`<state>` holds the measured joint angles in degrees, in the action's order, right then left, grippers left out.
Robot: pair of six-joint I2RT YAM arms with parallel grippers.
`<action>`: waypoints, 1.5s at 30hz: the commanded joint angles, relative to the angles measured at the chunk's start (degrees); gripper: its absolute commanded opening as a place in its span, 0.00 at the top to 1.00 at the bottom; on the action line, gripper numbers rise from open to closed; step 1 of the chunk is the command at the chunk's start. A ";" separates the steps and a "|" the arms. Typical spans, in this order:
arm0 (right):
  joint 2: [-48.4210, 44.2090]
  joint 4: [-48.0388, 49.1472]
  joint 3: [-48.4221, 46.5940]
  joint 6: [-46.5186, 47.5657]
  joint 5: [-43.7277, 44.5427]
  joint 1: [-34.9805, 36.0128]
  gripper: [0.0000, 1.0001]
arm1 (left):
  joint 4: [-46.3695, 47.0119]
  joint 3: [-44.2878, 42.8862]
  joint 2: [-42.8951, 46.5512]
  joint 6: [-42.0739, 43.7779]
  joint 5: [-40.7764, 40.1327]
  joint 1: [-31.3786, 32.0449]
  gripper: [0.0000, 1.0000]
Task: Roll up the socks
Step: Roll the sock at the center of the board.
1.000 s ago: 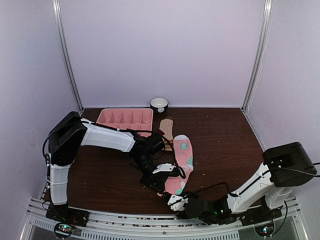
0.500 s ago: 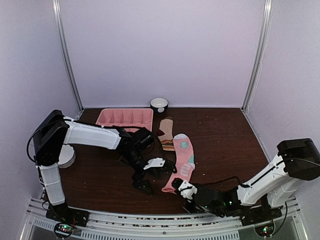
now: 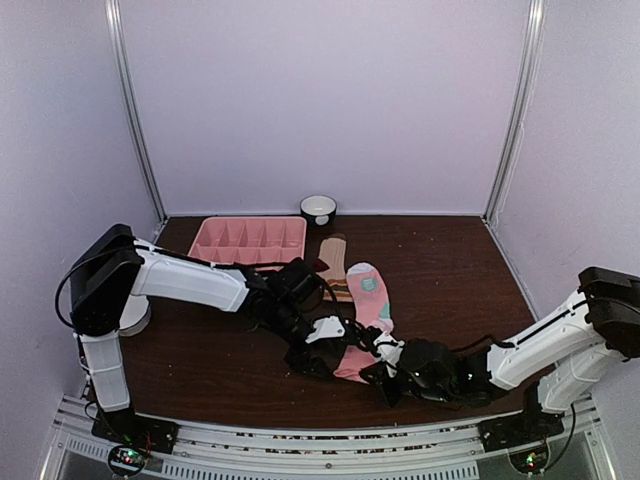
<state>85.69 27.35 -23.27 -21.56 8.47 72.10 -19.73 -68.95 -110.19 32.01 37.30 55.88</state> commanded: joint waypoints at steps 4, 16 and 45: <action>-4.52 -7.60 -0.21 -2.41 -5.95 -1.75 1.00 | 0.14 -4.43 -3.24 -0.34 2.47 0.26 0.53; -2.29 -8.38 -0.27 -4.06 -9.52 -3.95 1.00 | 10.68 -16.44 -10.23 -19.40 -6.01 -6.54 0.26; 7.13 -1.49 -3.50 12.29 -15.97 -6.70 1.00 | 7.43 -21.04 -19.27 -14.75 -31.44 -7.49 0.23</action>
<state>89.86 25.61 -25.30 -12.27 -5.06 67.02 -10.44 -93.36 -131.70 15.88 13.78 52.62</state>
